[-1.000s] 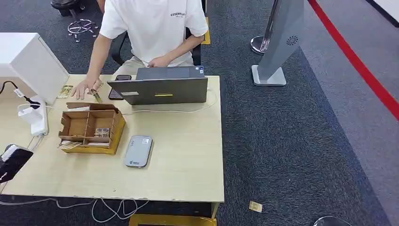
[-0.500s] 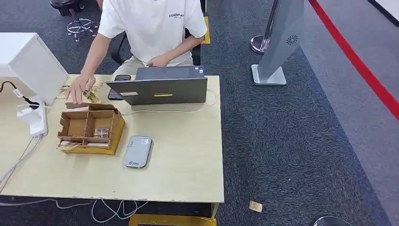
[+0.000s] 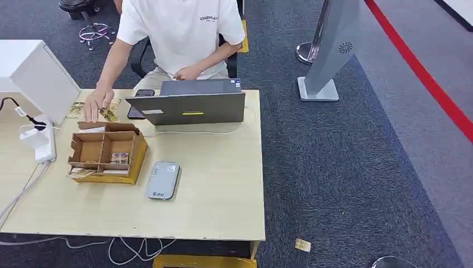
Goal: Pass the card to the sensor for recognition and then transmit it.
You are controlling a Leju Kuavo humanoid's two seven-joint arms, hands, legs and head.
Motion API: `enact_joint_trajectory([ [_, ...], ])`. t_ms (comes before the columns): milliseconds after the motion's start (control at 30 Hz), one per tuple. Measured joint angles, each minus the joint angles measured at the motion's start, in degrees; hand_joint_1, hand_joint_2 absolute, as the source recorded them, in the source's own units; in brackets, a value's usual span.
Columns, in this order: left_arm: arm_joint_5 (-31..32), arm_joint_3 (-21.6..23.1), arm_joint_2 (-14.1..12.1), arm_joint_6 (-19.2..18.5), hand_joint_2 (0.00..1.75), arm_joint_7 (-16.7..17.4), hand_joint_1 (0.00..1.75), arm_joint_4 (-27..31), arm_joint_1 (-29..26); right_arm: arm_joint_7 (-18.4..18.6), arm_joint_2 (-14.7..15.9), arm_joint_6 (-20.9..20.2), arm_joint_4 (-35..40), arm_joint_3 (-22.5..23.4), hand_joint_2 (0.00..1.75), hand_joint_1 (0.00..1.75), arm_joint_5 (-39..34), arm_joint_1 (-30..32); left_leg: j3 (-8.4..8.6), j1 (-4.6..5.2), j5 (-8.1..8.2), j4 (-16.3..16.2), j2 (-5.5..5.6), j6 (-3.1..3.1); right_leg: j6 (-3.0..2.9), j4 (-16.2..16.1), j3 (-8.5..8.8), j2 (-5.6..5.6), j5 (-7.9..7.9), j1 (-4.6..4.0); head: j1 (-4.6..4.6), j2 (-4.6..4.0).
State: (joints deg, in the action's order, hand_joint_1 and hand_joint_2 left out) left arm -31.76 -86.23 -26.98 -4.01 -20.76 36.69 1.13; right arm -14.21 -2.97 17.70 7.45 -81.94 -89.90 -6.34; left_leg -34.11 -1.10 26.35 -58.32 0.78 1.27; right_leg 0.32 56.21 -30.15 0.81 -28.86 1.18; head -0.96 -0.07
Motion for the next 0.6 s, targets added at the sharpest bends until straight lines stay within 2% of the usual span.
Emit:
enact_joint_trajectory([
  [67, -4.51, -0.15, 2.71, 2.32, 0.00, -1.51, 0.00, -5.36, -0.39, 0.92, 0.09, -0.02, -0.02, 0.09, 1.75, 0.00, 0.15, -0.16, 0.01, 0.00, 0.03, 0.00, 0.06, -0.05, 0.12, -0.08, -0.02, -0.10, -0.10, 0.04, 0.02, 0.00],
  [167, -6.12, -0.42, 8.19, 5.66, 0.00, -4.46, 0.00, -11.96, -0.53, 2.19, 0.30, -0.04, -0.04, 0.11, 1.75, 0.00, 0.15, -0.43, 0.00, 0.06, 0.09, -0.02, 0.18, -0.13, 0.20, -0.16, 0.08, -0.23, -0.13, 0.10, 0.17, 0.00],
  [200, -5.90, -0.42, 9.96, 7.10, 0.00, -5.18, 0.00, -13.58, -0.52, 2.56, 0.37, -0.52, -0.09, 0.11, 0.00, 0.00, 0.15, -0.53, 0.00, 0.09, 0.09, -0.03, 0.17, -0.14, 0.23, -0.17, 0.08, -0.24, -0.11, 0.12, 0.18, 0.00],
  [267, -3.84, -0.42, 13.66, 11.89, 0.00, -5.38, 0.00, -16.24, -0.14, 2.76, 0.48, -1.71, -0.31, 0.11, 0.00, 0.00, 0.13, -0.56, 0.02, 0.21, 0.10, -0.05, 0.17, -0.30, 0.29, -0.21, 0.10, -0.23, -0.07, 0.22, 0.22, 0.00],
  [300, -3.10, -0.42, 16.15, 13.90, 0.00, -6.26, 0.00, -17.27, 0.12, 2.76, 0.50, -2.28, -0.35, 0.09, 1.75, 0.00, 0.07, -0.54, 0.02, 0.32, 0.10, -0.05, 0.17, -0.38, 0.37, -0.21, 0.09, -0.24, -0.02, 0.31, 0.20, 0.00],
  [333, -2.75, -0.42, 18.81, 14.08, 1.75, -7.75, 0.00, -18.12, 0.29, 2.67, 0.50, -2.58, -0.39, 0.13, 1.75, 0.00, 0.07, -0.55, 0.01, 0.35, 0.08, -0.05, 0.16, -0.41, 0.42, -0.21, 0.08, -0.22, 0.00, 0.34, 0.20, 0.00],
  [433, -2.60, -0.39, 23.13, 13.06, 1.75, -10.65, 0.00, -20.34, 0.89, 2.01, 0.50, -2.86, -0.46, 0.57, 1.75, 0.00, 0.00, -0.54, 0.00, 0.29, 0.08, -0.13, 0.15, -0.42, 0.46, -0.23, 0.10, -0.21, 0.03, 0.30, 0.44, 0.00],
  [600, -1.66, -0.37, 25.12, 12.07, 1.75, -10.15, 0.00, -21.41, 1.18, 1.10, 0.50, -2.86, -0.57, 1.84, 1.75, 0.00, -0.02, -0.51, 0.06, 0.28, 0.08, -0.13, 0.15, -0.41, 0.46, -0.20, 0.11, -0.21, 0.03, 0.29, 0.22, 0.00],
])
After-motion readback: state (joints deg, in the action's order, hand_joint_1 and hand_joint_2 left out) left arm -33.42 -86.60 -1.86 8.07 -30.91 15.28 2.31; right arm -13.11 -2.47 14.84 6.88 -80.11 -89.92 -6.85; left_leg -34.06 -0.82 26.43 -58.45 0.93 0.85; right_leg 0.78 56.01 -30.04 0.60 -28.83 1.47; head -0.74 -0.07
